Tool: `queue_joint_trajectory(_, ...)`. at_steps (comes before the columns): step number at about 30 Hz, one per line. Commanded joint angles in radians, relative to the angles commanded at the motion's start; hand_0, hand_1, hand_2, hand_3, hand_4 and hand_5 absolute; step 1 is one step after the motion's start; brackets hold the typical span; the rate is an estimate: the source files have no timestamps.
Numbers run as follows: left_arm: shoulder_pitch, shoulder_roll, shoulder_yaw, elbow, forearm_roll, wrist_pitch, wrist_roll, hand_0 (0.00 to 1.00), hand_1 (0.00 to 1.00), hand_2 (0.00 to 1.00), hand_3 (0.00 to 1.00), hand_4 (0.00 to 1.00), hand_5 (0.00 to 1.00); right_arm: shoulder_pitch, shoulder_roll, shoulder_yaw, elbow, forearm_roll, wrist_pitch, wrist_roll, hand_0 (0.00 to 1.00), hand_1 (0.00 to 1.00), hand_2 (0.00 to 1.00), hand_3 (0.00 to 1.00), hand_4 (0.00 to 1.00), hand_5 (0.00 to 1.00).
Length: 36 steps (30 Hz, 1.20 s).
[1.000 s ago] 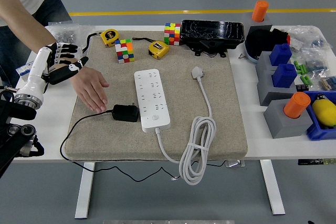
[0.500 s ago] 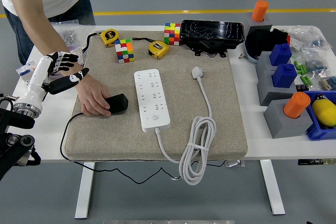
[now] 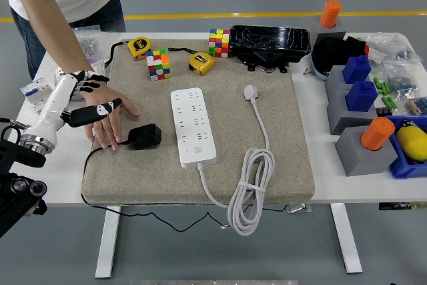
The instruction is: Put the plug near the board,insert it into the board,press the button,pull the plug out
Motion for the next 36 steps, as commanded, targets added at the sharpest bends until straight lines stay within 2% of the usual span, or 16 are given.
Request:
queue_joint_trajectory(8,-0.043,0.017,0.076,0.003,0.013,-0.045,0.001,0.666,0.713,0.749,0.703,0.918,0.274,0.006,0.0,0.004,0.0,0.001,0.0,0.0,0.682,0.689,0.697,0.603,0.939,0.53)
queue_joint_trajectory(9,-0.05,0.018,0.089,0.004,0.014,-0.05,0.004,0.671,0.716,0.752,0.736,0.953,0.274,0.006,0.0,0.003,0.0,0.002,0.0,0.0,0.682,0.689,0.697,0.602,0.939,0.53)
queue_joint_trajectory(14,-0.077,0.021,0.151,0.019,0.029,-0.064,0.015,0.671,0.716,0.752,0.736,0.953,0.274,0.006,-0.003,-0.003,0.0,0.002,0.0,0.0,0.682,0.689,0.697,0.602,0.939,0.53)
queue_joint_trajectory(15,-0.082,0.02,0.162,0.024,0.033,-0.066,0.016,0.688,0.72,0.761,0.77,0.998,0.251,0.006,-0.003,-0.003,0.0,0.002,0.0,0.0,0.682,0.688,0.697,0.602,0.939,0.532)
queue_joint_trajectory(20,-0.104,0.012,0.215,0.056,0.045,-0.084,0.032,0.688,0.72,0.761,0.77,0.998,0.251,0.004,-0.005,-0.003,0.001,0.002,-0.001,0.001,0.682,0.688,0.697,0.602,0.939,0.532)
queue_joint_trajectory(21,-0.108,0.01,0.227,0.064,0.045,-0.086,0.034,0.686,0.716,0.762,0.772,0.998,0.221,0.003,-0.005,-0.003,0.001,0.002,-0.001,0.001,0.68,0.688,0.697,0.602,0.939,0.532)
queue_joint_trajectory(26,-0.136,0.0,0.277,0.103,0.043,-0.085,0.034,0.686,0.716,0.762,0.772,0.998,0.221,0.0,-0.001,0.002,0.0,0.003,0.0,0.001,0.68,0.688,0.697,0.602,0.939,0.532)
queue_joint_trajectory(27,-0.142,-0.003,0.285,0.11,0.045,-0.084,0.034,0.677,0.71,0.755,0.764,0.998,0.172,-0.001,-0.001,0.002,0.0,0.003,0.0,0.001,0.685,0.688,0.697,0.601,0.939,0.533)
queue_joint_trajectory(32,-0.165,-0.015,0.328,0.149,0.056,-0.073,0.03,0.677,0.71,0.755,0.764,0.998,0.172,0.0,-0.003,0.004,0.001,0.002,-0.001,0.001,0.685,0.688,0.697,0.601,0.939,0.533)
queue_joint_trajectory(33,-0.169,-0.018,0.334,0.154,0.053,-0.071,0.029,0.676,0.694,0.742,0.722,0.984,0.135,0.0,-0.003,0.005,0.002,0.002,-0.001,0.001,0.681,0.688,0.697,0.603,0.939,0.531)
queue_joint_trajectory(36,-0.176,-0.026,0.344,0.17,0.057,-0.064,0.03,0.676,0.694,0.742,0.722,0.984,0.135,-0.001,-0.002,0.004,0.0,0.003,-0.001,0.0,0.681,0.688,0.697,0.603,0.939,0.531)
